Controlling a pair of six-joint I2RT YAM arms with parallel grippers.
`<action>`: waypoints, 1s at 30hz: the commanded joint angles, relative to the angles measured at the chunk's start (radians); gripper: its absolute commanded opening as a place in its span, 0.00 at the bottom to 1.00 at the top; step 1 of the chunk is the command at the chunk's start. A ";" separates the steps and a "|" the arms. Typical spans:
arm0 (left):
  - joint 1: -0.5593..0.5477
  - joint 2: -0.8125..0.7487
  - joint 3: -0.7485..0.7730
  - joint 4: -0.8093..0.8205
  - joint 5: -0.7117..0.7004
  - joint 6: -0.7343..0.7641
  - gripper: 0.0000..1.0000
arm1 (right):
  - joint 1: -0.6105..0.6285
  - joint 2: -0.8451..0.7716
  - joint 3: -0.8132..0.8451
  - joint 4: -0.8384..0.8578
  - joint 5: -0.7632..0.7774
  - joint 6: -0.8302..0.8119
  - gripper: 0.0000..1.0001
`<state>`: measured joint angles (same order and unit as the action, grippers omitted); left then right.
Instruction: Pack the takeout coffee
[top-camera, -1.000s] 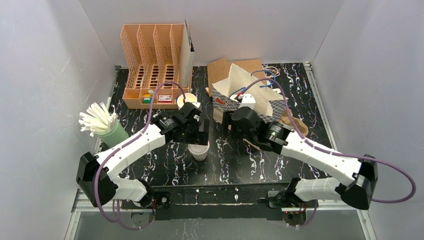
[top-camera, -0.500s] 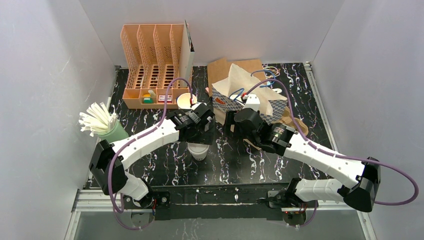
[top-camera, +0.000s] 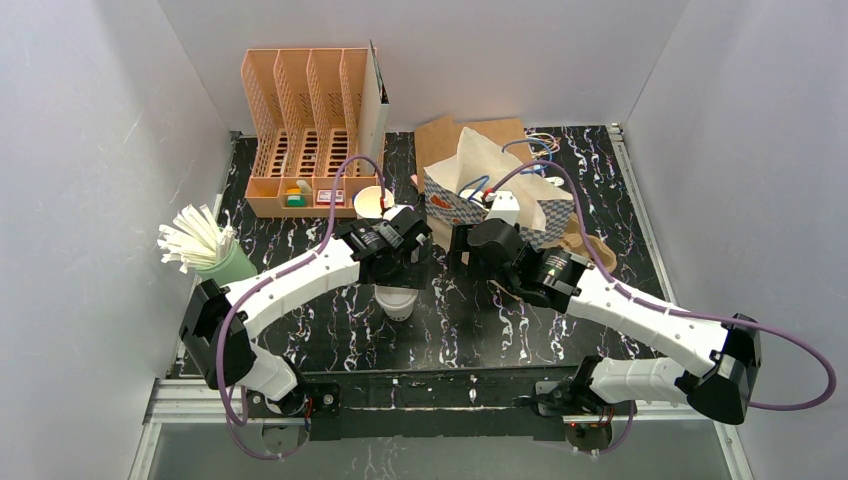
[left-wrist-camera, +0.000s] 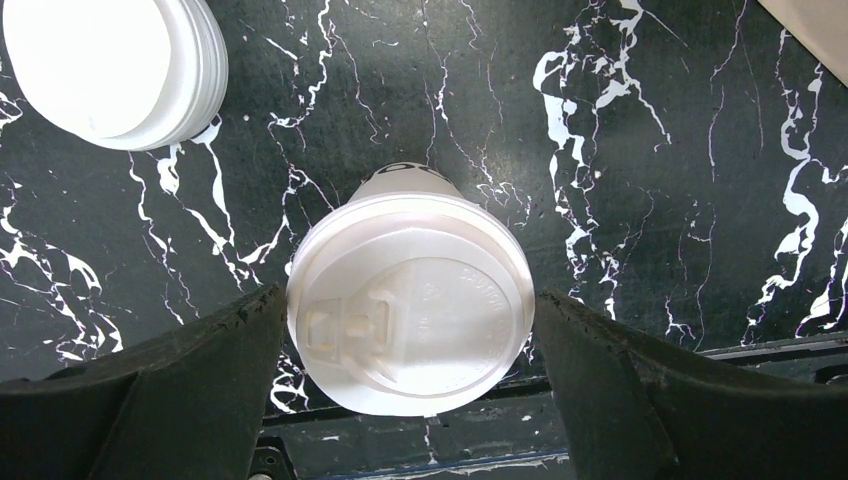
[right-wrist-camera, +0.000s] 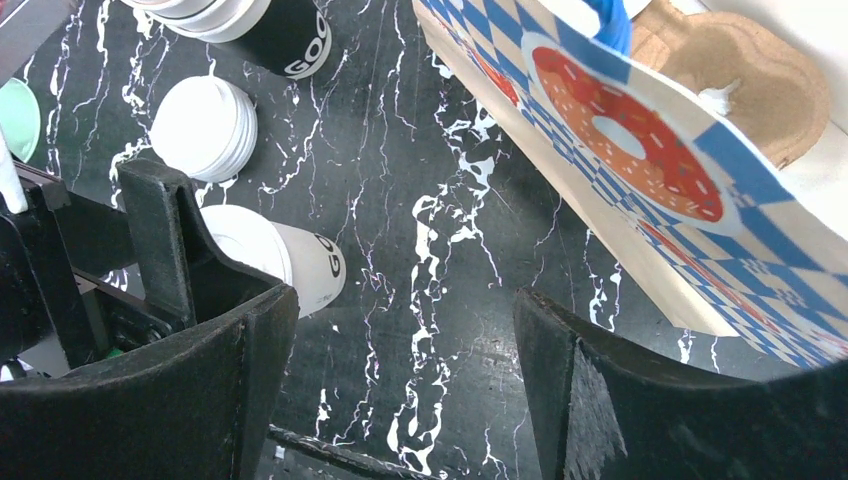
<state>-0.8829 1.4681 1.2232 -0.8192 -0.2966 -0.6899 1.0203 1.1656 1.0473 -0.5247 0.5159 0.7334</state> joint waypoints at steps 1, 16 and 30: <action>-0.006 -0.034 -0.022 -0.026 -0.008 -0.034 0.91 | -0.007 -0.022 -0.006 0.022 0.008 0.006 0.87; -0.007 -0.052 -0.048 -0.050 -0.018 -0.019 0.80 | -0.008 -0.028 -0.012 0.019 -0.005 0.026 0.87; -0.008 -0.097 -0.175 -0.012 -0.009 -0.061 0.74 | -0.008 -0.029 -0.019 0.012 -0.012 0.031 0.88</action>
<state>-0.8860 1.3643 1.1057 -0.7467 -0.3054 -0.7277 1.0153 1.1625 1.0317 -0.5247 0.4946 0.7563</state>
